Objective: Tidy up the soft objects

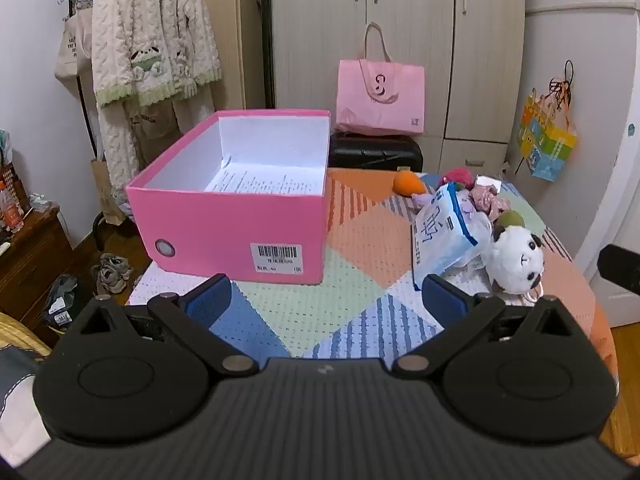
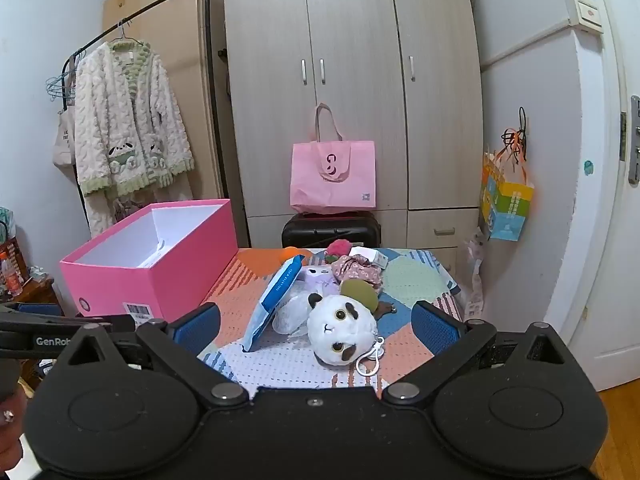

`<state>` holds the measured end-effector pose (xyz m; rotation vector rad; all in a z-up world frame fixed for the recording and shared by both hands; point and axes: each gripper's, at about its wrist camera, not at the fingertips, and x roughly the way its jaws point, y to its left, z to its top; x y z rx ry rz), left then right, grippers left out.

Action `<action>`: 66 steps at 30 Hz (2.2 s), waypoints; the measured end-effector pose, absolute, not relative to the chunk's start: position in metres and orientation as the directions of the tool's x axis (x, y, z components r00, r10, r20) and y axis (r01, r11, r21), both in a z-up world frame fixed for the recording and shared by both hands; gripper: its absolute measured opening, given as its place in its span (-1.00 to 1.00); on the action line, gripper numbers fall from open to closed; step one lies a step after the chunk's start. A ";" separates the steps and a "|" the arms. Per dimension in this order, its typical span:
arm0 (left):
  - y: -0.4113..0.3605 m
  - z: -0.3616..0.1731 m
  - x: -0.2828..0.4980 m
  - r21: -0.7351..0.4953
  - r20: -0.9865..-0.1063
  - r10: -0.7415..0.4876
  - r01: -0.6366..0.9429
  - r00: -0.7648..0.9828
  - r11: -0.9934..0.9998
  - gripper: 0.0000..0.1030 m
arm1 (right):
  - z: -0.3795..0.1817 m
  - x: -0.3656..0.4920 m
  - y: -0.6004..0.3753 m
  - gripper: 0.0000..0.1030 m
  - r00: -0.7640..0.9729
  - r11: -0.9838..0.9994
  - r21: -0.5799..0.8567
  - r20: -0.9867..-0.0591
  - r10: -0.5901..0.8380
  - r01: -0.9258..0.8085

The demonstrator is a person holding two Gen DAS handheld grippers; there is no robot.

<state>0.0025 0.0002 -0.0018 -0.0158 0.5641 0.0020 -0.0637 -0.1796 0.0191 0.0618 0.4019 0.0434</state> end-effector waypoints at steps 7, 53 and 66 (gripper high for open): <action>0.004 -0.009 0.005 -0.024 -0.567 -0.011 -0.003 0.824 1.000 1.00 | 0.018 -0.067 -0.178 1.00 0.919 0.998 0.059 -0.390 0.056 -0.036; 0.004 -0.010 -0.024 -0.009 -0.382 -0.043 0.043 0.923 0.999 1.00 | 0.007 -0.067 -0.177 1.00 0.909 1.000 0.028 -0.417 0.004 0.008; 0.004 -0.014 -0.028 -0.005 -0.393 -0.047 0.049 0.918 0.999 1.00 | 0.004 -0.071 -0.179 1.00 0.908 0.999 0.030 -0.419 -0.001 0.016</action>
